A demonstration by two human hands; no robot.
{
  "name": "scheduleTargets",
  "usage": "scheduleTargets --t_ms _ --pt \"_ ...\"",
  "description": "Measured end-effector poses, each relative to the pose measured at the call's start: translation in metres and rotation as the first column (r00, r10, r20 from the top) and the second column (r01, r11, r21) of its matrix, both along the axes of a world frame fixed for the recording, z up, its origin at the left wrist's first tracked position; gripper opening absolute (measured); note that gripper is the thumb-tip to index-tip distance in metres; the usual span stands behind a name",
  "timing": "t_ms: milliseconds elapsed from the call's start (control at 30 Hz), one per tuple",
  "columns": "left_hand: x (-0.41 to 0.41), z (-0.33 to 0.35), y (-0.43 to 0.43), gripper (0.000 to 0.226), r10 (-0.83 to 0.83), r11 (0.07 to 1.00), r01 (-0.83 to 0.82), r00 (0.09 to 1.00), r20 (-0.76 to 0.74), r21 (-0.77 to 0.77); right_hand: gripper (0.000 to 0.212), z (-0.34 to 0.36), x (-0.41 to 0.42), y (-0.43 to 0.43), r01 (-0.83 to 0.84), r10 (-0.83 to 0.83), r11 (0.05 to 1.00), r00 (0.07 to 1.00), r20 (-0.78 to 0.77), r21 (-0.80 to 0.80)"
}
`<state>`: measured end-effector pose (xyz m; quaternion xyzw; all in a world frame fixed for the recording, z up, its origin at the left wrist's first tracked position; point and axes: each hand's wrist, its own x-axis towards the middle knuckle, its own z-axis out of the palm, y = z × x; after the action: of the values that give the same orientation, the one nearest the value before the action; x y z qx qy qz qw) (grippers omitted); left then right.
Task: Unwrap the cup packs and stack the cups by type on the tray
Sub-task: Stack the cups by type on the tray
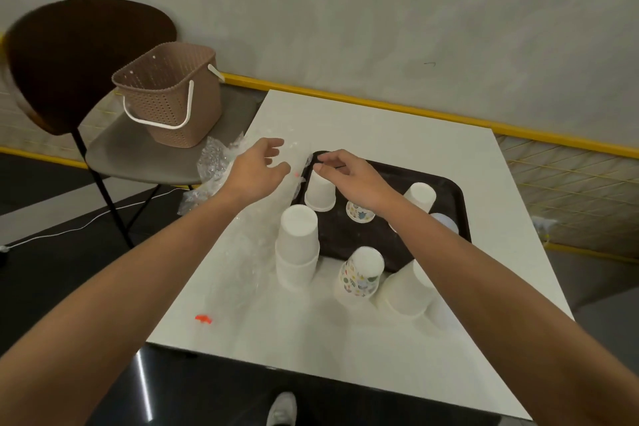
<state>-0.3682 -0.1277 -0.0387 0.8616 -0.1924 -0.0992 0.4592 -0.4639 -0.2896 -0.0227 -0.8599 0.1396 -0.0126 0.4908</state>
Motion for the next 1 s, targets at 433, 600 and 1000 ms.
scheduleTargets --t_ms 433,600,1000 --pt "-0.039 -0.031 0.043 0.084 -0.349 0.934 0.356 0.910 -0.221 -0.009 0.066 -0.013 -0.031 0.029 -0.218 0.212 0.974 0.973 -0.093 -0.061" --pt "-0.048 -0.048 0.043 0.085 -0.389 0.913 0.402 0.908 -0.157 0.063 0.070 -0.021 -0.033 0.038 -0.211 0.200 0.970 0.975 -0.097 -0.118" --pt "-0.058 -0.063 0.038 0.071 -0.303 0.953 0.303 0.953 -0.002 0.005 0.060 -0.034 -0.042 0.047 -0.097 0.097 0.983 0.995 -0.008 -0.155"
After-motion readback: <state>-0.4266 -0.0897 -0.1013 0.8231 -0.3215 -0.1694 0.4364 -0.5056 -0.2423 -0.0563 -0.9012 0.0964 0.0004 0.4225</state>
